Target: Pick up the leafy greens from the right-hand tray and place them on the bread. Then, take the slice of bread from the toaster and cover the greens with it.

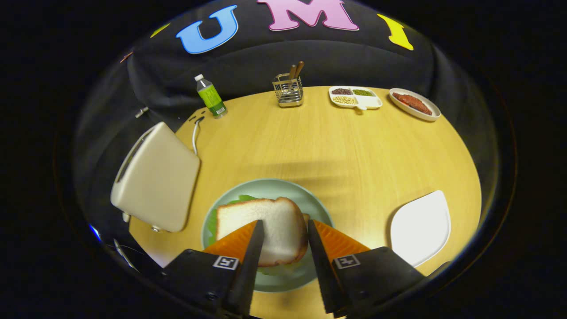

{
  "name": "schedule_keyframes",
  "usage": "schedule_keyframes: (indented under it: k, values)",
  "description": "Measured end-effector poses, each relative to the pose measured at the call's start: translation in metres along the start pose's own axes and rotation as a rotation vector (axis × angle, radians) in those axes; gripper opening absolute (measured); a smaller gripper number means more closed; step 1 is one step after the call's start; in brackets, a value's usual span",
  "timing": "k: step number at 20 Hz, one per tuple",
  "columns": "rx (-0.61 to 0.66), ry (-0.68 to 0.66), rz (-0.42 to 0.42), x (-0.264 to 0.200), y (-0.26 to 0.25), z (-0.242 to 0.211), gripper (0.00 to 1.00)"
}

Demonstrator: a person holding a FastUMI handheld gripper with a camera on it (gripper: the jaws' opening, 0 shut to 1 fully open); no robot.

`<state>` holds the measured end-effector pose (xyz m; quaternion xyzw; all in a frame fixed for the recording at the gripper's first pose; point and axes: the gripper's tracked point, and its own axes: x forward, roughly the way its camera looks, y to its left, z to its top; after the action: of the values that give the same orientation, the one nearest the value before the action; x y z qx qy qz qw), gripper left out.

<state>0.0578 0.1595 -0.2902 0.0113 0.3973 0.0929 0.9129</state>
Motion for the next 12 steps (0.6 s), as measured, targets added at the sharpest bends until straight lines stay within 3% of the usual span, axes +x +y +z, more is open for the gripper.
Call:
schedule_keyframes:
  k: [2, 3, 12]
  values:
    - [-0.057, -0.013, -0.025, -0.01, -0.009, 0.0, 0.8]
    - [-0.07, -0.037, -0.029, -0.016, -0.012, 0.005, 0.99]
    - [-0.082, -0.42, -0.112, -0.14, -0.048, 0.114, 0.99]
